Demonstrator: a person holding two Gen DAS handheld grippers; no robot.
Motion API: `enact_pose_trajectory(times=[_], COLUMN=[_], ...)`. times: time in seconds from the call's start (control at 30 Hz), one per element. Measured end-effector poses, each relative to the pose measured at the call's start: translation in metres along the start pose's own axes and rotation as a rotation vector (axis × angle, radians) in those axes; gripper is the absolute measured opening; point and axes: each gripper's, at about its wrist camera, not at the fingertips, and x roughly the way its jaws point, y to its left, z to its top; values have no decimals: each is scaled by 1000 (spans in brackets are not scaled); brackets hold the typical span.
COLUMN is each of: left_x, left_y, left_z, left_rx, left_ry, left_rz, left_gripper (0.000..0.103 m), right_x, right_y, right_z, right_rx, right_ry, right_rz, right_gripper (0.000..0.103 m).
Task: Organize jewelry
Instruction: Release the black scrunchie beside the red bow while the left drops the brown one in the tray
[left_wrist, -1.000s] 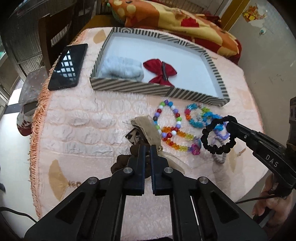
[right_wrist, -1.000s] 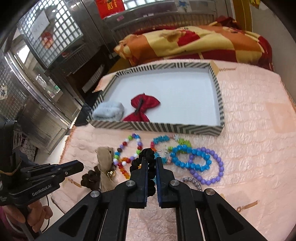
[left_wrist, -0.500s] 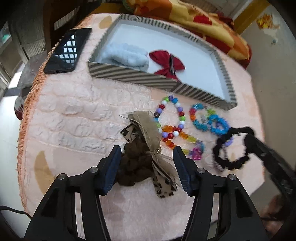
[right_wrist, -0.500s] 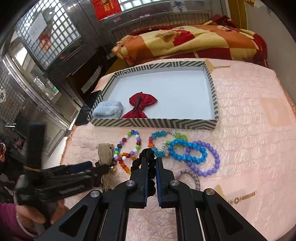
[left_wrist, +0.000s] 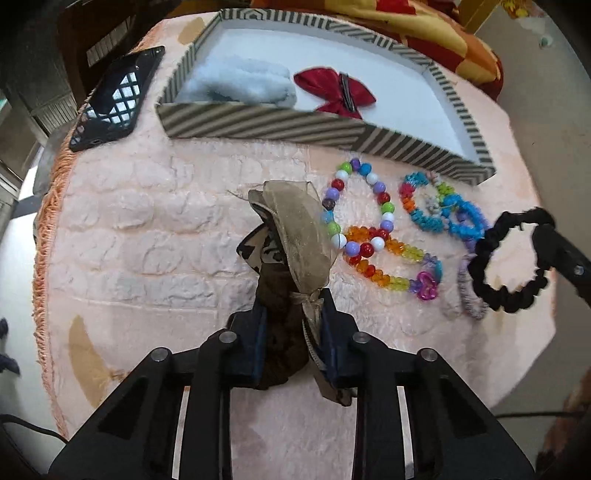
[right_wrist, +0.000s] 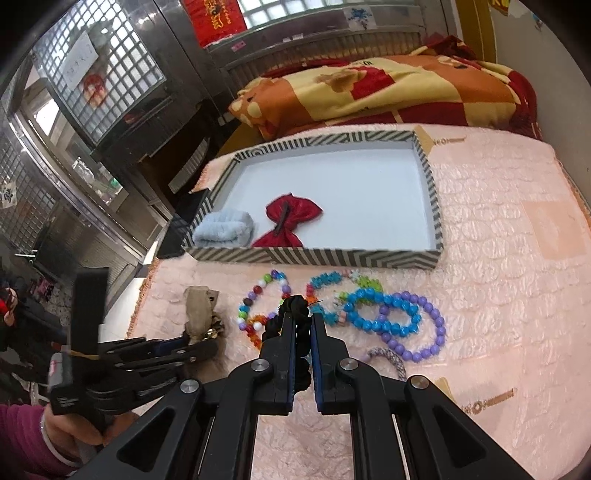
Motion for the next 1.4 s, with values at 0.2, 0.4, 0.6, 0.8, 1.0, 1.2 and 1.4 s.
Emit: enact_pose_trajectory(times=[0.2, 0.4, 0.6, 0.8, 1.0, 1.2, 1.4], left_x=[-42, -67, -69, -63, -48, -21, 9], left_y=[4, 0, 7, 13, 18, 21, 21], left_z=[13, 44, 81, 115, 150, 185, 211], left_rx=[12, 52, 62, 81, 101, 110, 104], left_ry=[-68, -155, -188, -203, -195, -161, -118], left_rz=[-12, 32, 81, 120, 141, 158, 161], left_gripper=[23, 24, 24, 24, 24, 24, 24], right_x=[-1, 8, 28, 51, 79, 114, 143], right_y=[7, 14, 16, 9, -6, -29, -43], right_z=[19, 48, 75, 94, 104, 105, 102], right_rx=[-13, -15, -11, 17, 59, 118, 139], right_ry=[-28, -49, -45, -26, 22, 98, 187], right_rz=[6, 14, 1, -16, -35, -64, -104], right_gripper=[7, 7, 7, 7, 7, 7, 7])
